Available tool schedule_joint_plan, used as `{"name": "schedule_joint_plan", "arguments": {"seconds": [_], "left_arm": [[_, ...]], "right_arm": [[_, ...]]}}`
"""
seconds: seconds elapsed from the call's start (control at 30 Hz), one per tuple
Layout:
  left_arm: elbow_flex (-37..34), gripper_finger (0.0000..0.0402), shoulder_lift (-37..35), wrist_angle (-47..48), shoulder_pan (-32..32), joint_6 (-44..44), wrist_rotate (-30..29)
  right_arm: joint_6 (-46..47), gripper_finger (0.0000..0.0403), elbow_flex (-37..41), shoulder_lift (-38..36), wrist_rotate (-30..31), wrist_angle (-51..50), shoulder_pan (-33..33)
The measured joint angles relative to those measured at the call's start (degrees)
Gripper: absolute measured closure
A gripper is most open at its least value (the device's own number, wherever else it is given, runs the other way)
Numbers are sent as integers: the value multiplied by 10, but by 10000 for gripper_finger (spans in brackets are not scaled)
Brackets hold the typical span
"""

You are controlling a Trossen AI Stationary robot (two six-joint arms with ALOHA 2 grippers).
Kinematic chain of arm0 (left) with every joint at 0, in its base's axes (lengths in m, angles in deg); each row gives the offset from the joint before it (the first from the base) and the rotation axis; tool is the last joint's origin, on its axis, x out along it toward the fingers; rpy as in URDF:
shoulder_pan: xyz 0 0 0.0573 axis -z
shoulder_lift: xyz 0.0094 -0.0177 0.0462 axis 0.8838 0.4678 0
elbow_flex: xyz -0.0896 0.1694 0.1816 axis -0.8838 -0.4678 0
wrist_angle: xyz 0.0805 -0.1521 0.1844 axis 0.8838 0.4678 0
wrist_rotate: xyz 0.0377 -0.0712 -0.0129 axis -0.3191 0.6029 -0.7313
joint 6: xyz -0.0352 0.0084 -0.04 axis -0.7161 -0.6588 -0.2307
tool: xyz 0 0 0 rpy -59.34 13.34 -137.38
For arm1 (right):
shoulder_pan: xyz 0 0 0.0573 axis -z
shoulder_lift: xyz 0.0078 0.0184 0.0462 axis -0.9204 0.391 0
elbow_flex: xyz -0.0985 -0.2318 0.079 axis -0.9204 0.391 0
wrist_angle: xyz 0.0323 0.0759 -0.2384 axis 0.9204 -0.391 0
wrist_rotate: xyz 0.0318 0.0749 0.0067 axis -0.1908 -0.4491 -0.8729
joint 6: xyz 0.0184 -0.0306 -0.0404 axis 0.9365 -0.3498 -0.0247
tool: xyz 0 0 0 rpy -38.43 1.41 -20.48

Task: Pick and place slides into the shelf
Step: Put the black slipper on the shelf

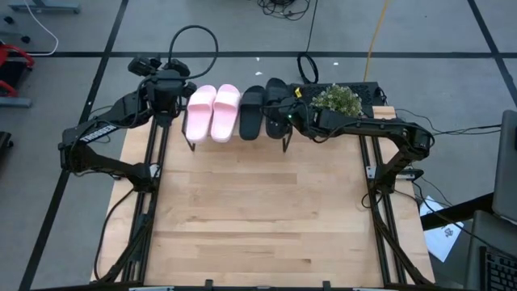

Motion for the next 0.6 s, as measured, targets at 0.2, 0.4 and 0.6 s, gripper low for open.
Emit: {"name": "schedule_joint_plan", "arguments": {"seconds": [0.2,0.4,0.6], "left_arm": [[0,204,0,0,0,0,0],[0,204,0,0,0,0,0],[0,204,0,0,0,0,0]], "right_arm": [[13,403,0,0,-22,-12,0],[17,403,0,0,-30,-22,0],[17,403,0,0,-32,-31,6]]}}
